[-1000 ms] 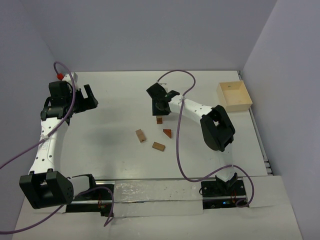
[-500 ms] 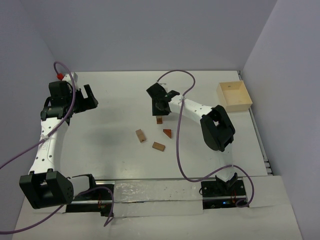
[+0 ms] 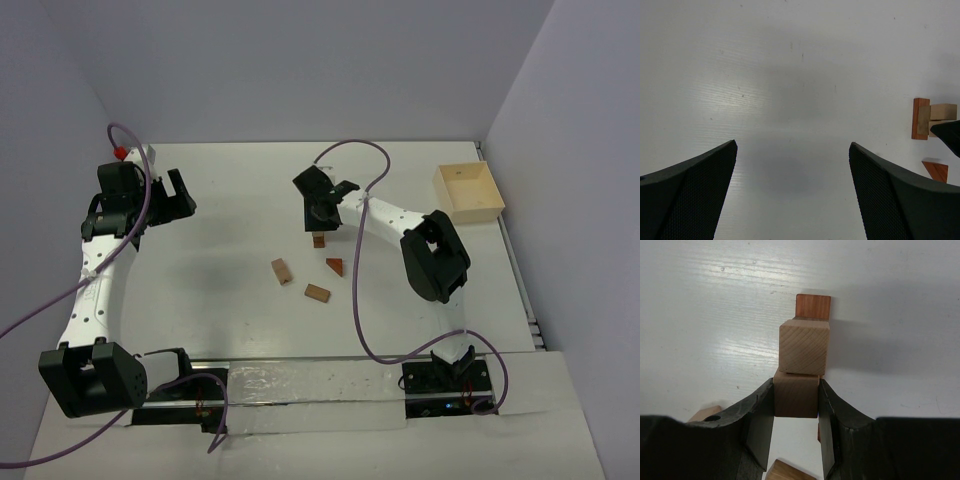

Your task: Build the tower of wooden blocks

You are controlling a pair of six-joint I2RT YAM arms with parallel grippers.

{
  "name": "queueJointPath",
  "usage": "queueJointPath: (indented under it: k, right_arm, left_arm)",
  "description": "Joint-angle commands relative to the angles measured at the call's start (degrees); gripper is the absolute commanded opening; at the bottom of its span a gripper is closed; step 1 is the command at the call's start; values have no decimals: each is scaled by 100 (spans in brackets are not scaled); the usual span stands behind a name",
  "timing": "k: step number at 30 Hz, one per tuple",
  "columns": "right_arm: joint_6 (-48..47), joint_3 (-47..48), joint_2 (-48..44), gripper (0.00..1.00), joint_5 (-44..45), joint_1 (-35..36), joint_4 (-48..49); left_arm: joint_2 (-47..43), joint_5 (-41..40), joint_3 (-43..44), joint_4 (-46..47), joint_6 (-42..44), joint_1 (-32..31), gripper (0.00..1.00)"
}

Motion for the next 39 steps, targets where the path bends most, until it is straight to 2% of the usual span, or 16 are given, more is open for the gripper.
queueJointPath:
  k: [1,39]
  right_arm:
    - [-29,64,-75,40,139,-55,2]
    - [-42,169,52,40,65,-99,-63]
  left_arm:
    - [-72,122,80,208,43,50,99]
    - [-94,113,66,216,52,46,99]
